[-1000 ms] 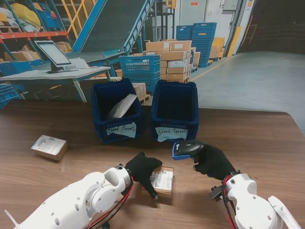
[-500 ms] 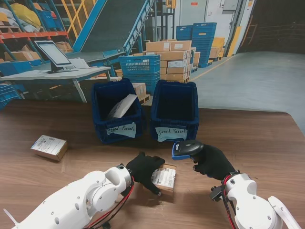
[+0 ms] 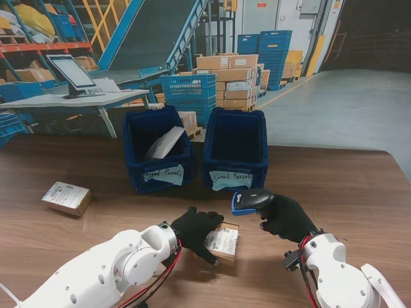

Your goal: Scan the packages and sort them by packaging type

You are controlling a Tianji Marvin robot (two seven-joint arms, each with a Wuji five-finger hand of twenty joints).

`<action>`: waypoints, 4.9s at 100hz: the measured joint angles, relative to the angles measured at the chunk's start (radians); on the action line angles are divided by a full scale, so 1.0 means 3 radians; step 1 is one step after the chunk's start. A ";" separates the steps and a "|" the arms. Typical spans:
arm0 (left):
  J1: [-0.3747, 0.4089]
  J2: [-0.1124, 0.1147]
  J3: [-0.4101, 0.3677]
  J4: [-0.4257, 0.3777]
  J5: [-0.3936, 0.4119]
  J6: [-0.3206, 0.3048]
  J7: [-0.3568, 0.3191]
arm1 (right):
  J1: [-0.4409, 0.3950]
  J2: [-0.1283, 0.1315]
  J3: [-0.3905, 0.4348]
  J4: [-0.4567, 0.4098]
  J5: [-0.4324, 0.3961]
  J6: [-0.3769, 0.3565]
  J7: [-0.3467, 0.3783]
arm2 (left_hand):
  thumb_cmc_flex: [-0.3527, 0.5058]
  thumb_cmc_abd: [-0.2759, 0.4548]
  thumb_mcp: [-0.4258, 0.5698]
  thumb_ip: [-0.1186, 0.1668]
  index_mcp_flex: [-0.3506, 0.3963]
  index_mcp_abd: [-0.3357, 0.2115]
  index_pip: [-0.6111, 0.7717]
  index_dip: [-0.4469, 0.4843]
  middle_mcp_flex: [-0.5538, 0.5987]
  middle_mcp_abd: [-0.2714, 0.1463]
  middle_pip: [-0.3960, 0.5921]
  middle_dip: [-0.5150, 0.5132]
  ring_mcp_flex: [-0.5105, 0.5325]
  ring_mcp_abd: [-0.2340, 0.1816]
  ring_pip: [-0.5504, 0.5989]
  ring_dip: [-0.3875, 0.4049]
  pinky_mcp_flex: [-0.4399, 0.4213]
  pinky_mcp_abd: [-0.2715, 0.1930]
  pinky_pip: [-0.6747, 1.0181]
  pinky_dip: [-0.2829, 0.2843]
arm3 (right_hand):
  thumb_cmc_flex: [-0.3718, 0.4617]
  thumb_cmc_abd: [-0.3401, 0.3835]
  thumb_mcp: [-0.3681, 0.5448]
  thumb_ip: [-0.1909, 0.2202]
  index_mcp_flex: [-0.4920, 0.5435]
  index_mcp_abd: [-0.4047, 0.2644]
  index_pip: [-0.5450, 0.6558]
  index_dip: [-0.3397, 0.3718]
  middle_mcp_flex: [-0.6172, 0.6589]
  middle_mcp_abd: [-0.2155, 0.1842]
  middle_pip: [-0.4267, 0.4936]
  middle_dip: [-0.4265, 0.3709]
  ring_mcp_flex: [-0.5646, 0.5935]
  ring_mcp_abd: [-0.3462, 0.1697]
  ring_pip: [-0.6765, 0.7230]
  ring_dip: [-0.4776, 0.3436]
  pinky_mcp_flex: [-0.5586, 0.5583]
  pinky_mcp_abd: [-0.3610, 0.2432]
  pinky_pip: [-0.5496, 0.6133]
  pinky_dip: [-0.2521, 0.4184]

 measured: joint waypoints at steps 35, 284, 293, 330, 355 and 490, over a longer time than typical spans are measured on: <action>0.0101 0.0025 -0.0084 -0.0096 -0.0016 0.0028 -0.0109 | -0.0002 0.0000 0.0001 -0.0004 0.0000 -0.0001 -0.0001 | 0.0004 0.0136 -0.0002 0.0003 -0.0203 0.0046 -0.0044 -0.0111 -0.0128 0.0050 -0.0166 -0.0052 -0.0045 0.0029 -0.0040 -0.0078 -0.0041 0.0006 -0.0110 0.0001 | 0.0000 0.0000 0.0000 0.0000 0.0000 0.0000 0.0000 0.0000 0.0000 0.0000 0.0000 0.0011 0.0000 0.0000 0.0000 0.0001 0.0000 0.0000 0.0000 0.0000; 0.1012 -0.0037 -0.1083 -0.0511 -0.0511 -0.0287 0.0239 | 0.0044 0.0100 0.0014 -0.0182 -0.0477 -0.0198 0.0373 | 0.0596 0.1524 -0.1602 0.0257 0.0082 -0.0377 0.0182 -0.0015 0.0113 -0.0089 -0.0698 -0.0332 -0.0516 0.0027 -0.0422 -0.0625 -0.0077 0.0007 -0.0733 0.0075 | 0.0000 -0.0001 0.0000 0.0000 0.0000 0.0005 -0.0003 0.0000 0.0000 0.0000 -0.0011 0.0018 0.0028 0.0001 0.0000 0.0004 0.0020 0.0010 -0.0007 0.0000; 0.1050 -0.0038 -0.1126 -0.0529 -0.0500 -0.0305 0.0243 | 0.0053 0.0113 -0.0006 -0.0182 -0.0519 -0.0211 0.0388 | 0.0596 0.1524 -0.1602 0.0257 0.0082 -0.0377 0.0182 -0.0015 0.0119 -0.0089 -0.0698 -0.0332 -0.0516 0.0027 -0.0397 -0.0625 -0.0077 0.0007 -0.0733 0.0075 | 0.0000 -0.0001 0.0000 0.0000 0.0000 0.0005 -0.0003 0.0000 0.0000 0.0000 -0.0012 0.0018 0.0029 0.0001 0.0000 0.0004 0.0021 0.0010 -0.0007 0.0000; 0.1156 -0.0029 -0.1277 -0.0581 -0.0489 -0.0375 0.0182 | 0.0067 0.0129 -0.0212 -0.0031 -0.0656 -0.0327 0.0311 | 0.0600 0.1524 -0.1496 0.0258 0.0082 -0.0377 0.0182 -0.0010 0.0119 -0.0089 -0.0698 -0.0319 -0.0516 0.0027 -0.0397 -0.0624 -0.0077 0.0007 -0.0730 0.0075 | 0.0000 -0.0001 0.0000 0.0000 0.0000 0.0005 -0.0004 0.0000 0.0000 0.0000 -0.0012 0.0018 0.0029 0.0001 0.0000 0.0004 0.0021 0.0010 -0.0008 0.0000; 0.1199 -0.0018 -0.1336 -0.0601 -0.0494 -0.0388 0.0150 | 0.0088 0.0133 -0.0333 0.0105 -0.0731 -0.0396 0.0281 | 0.0600 0.1524 -0.1496 0.0258 0.0082 -0.0378 0.0182 -0.0009 0.0119 -0.0089 -0.0698 -0.0319 -0.0516 0.0027 -0.0397 -0.0624 -0.0077 0.0007 -0.0729 0.0075 | 0.0000 -0.0001 0.0000 0.0000 0.0000 0.0005 -0.0005 0.0000 0.0000 0.0000 -0.0012 0.0018 0.0029 0.0001 0.0000 0.0004 0.0021 0.0010 -0.0008 0.0000; 0.1241 -0.0002 -0.1374 -0.0624 -0.0495 -0.0473 0.0118 | 0.0363 0.0155 -0.0843 0.0713 -0.1456 -0.0473 -0.0079 | 0.0599 0.1524 -0.1496 0.0296 0.0082 -0.0378 0.0182 0.0018 0.0119 -0.0089 -0.0698 -0.0319 -0.0516 0.0027 -0.0397 -0.0624 -0.0077 0.0007 -0.0709 0.0075 | 0.0000 -0.0001 0.0000 0.0000 0.0001 0.0005 -0.0022 0.0005 0.0000 0.0000 -0.0012 0.0019 0.0029 0.0001 0.0000 0.0004 0.0035 0.0010 -0.0008 -0.0003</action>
